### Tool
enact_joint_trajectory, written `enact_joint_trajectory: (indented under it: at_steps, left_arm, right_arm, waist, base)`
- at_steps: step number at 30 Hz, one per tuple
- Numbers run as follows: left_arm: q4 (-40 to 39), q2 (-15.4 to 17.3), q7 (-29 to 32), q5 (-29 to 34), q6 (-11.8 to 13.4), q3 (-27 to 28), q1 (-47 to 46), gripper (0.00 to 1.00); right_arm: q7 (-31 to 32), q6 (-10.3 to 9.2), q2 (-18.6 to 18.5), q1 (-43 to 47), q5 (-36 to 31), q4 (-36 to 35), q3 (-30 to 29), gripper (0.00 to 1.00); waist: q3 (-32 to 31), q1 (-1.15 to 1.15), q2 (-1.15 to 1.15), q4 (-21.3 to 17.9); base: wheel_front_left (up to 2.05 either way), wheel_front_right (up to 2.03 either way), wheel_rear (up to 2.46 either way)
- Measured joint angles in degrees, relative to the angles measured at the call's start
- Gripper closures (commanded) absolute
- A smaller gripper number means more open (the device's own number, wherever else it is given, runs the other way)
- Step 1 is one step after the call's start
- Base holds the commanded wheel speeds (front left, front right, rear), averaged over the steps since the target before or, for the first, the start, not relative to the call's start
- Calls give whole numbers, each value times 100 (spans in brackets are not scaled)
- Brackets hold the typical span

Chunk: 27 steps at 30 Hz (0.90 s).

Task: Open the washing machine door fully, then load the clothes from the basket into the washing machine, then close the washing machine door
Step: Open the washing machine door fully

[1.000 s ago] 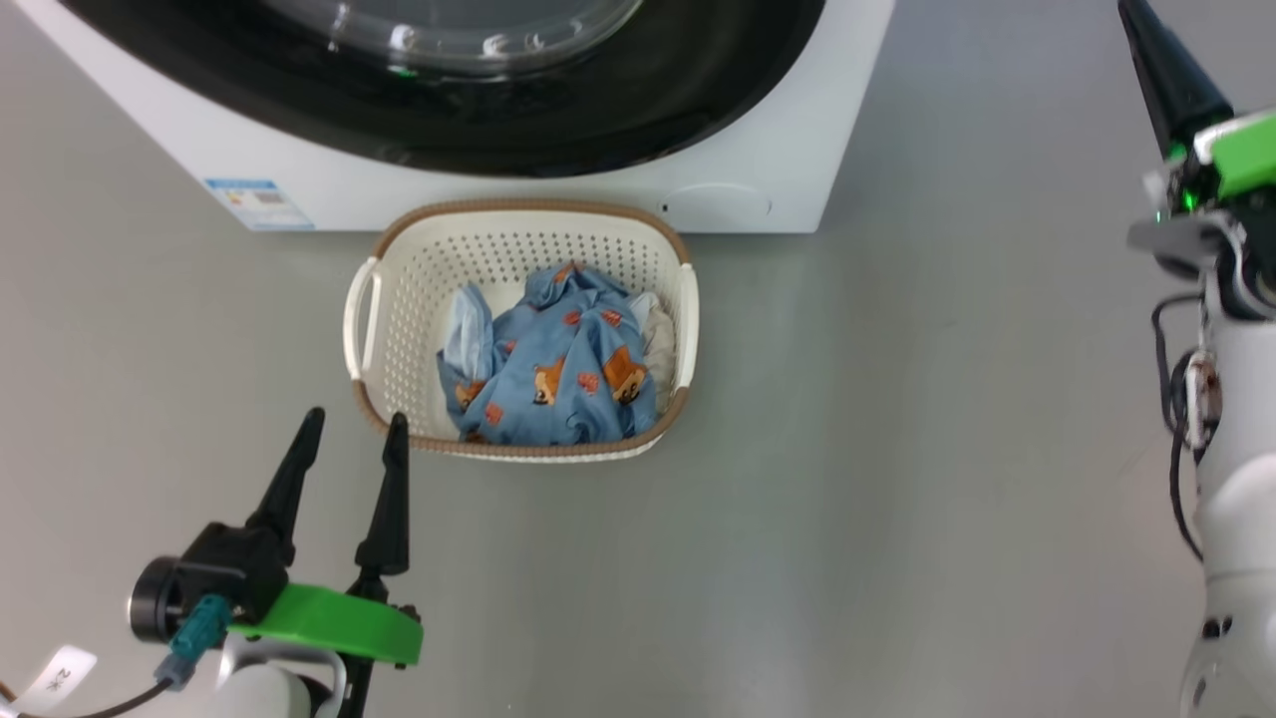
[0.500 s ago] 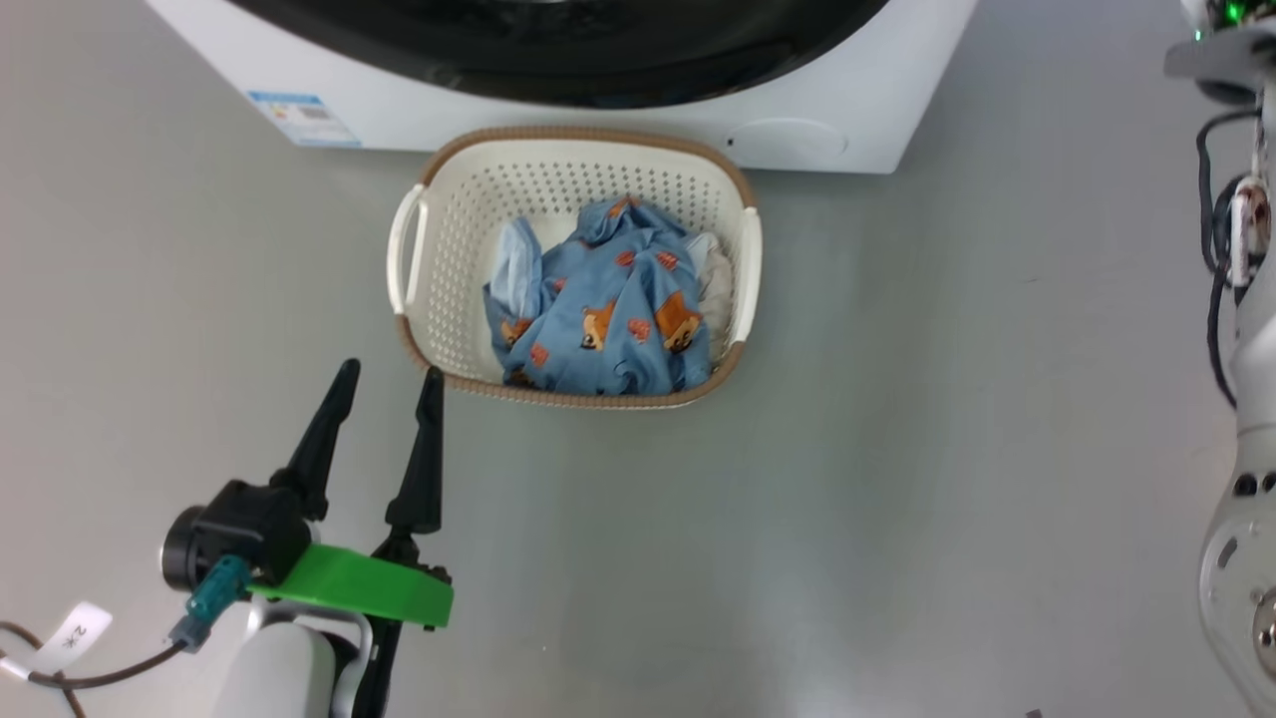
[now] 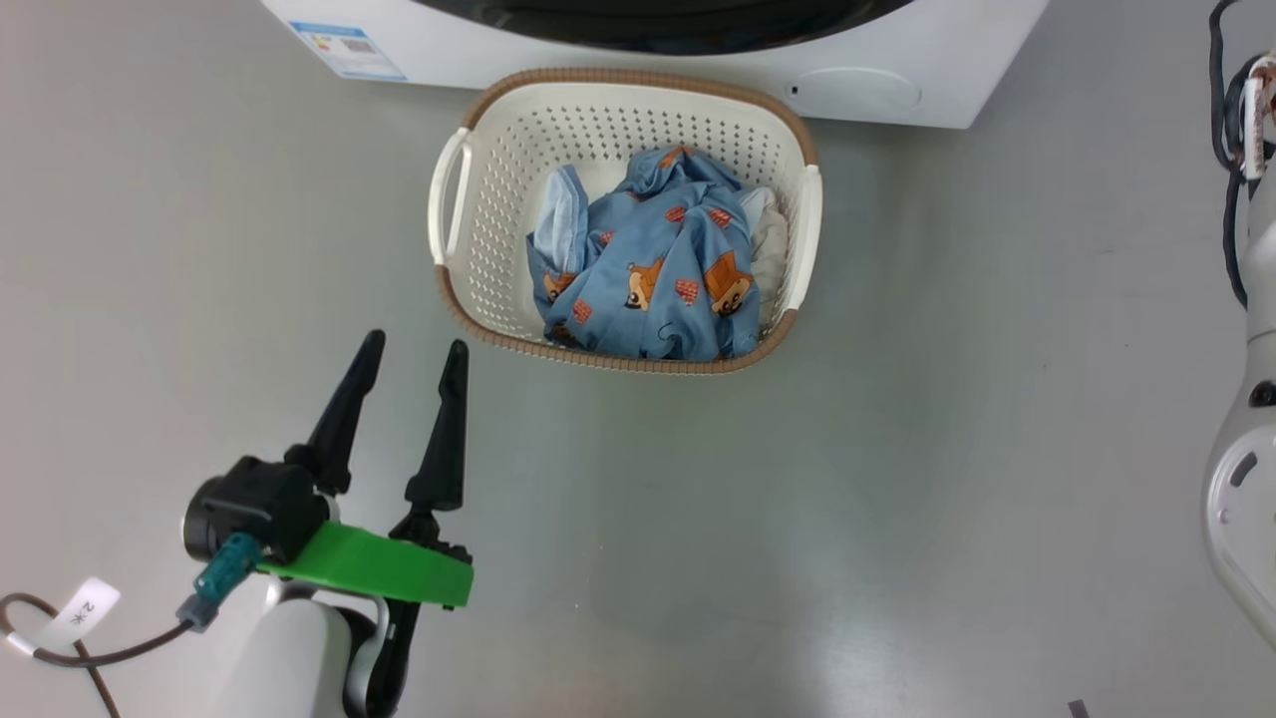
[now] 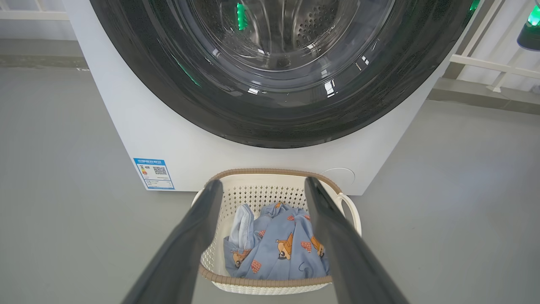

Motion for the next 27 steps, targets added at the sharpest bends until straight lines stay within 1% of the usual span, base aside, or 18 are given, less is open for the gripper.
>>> enact_joint_trajectory:
  at_steps: [6,13,20,23,27]
  left_arm:
    - [-53,-1,0,-55,0,-14,-49,0]
    - [-98,-5,0,-122,1,-49,-53,0]
    - [-136,-7,0,-137,7,-46,-139,0]
    - [-164,-7,0,-137,7,-38,-176,0]
    - [-181,-9,0,-137,7,-15,-178,0]
  right_arm:
    - [-129,0,47,-259,-374,194,-212,100]
    - [-74,0,93,-403,-702,383,-359,100]
    - [334,0,77,-424,-734,304,-354,100]
    - [612,-1,67,-363,-673,118,-257,100]
    - [980,-2,76,-155,-393,-243,-155,100]
  waist:
    - [103,0,0,111]
    - [209,0,0,214]
    - [269,0,0,215]
    - [279,0,0,190]
    - [277,0,0,152]
  base:
    - [0,0,0]
    - [0,0,0]
    - [0,0,0]
    - [0,0,0]
    - [0,0,0]
